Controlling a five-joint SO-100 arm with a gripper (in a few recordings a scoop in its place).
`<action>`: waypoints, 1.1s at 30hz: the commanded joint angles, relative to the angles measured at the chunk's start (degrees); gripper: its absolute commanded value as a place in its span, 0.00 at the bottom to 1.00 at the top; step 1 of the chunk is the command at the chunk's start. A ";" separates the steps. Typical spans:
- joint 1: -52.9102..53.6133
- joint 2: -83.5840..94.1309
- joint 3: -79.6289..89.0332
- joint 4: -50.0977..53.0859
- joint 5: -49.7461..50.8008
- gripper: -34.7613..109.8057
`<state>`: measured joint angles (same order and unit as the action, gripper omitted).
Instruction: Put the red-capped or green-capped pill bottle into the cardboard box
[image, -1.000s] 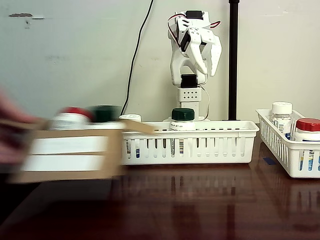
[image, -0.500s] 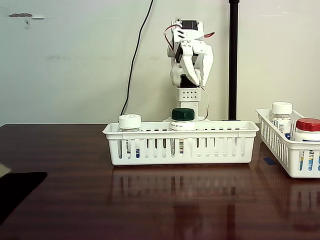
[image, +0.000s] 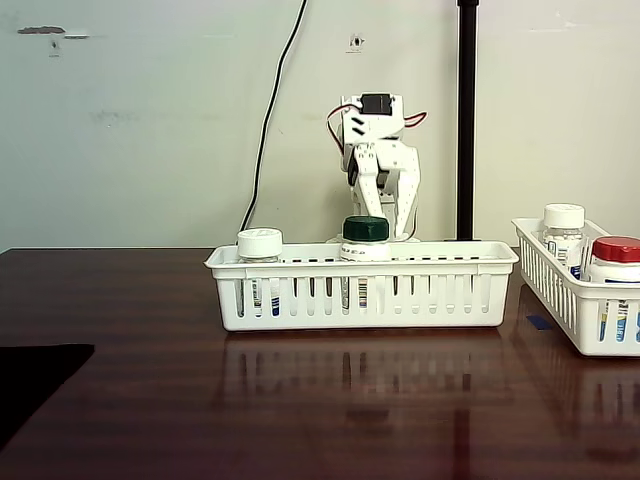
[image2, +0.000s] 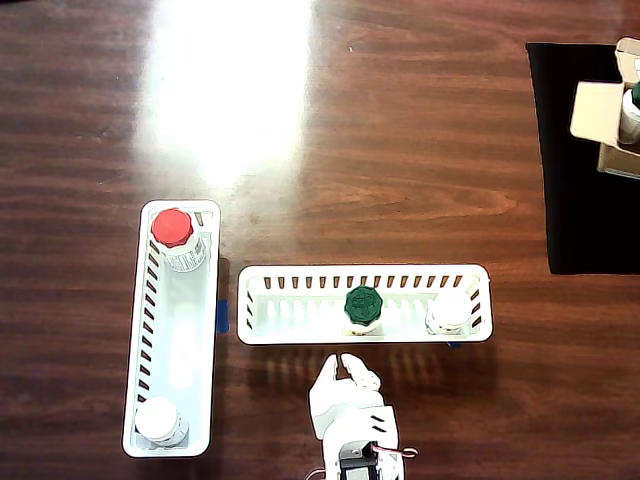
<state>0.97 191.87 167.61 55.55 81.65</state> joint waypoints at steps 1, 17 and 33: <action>0.18 5.01 2.02 -2.81 -1.41 0.24; 4.31 0.88 2.02 10.28 -11.43 0.24; 3.87 4.92 2.02 10.02 -37.97 0.24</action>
<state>4.04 191.69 169.54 64.78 44.21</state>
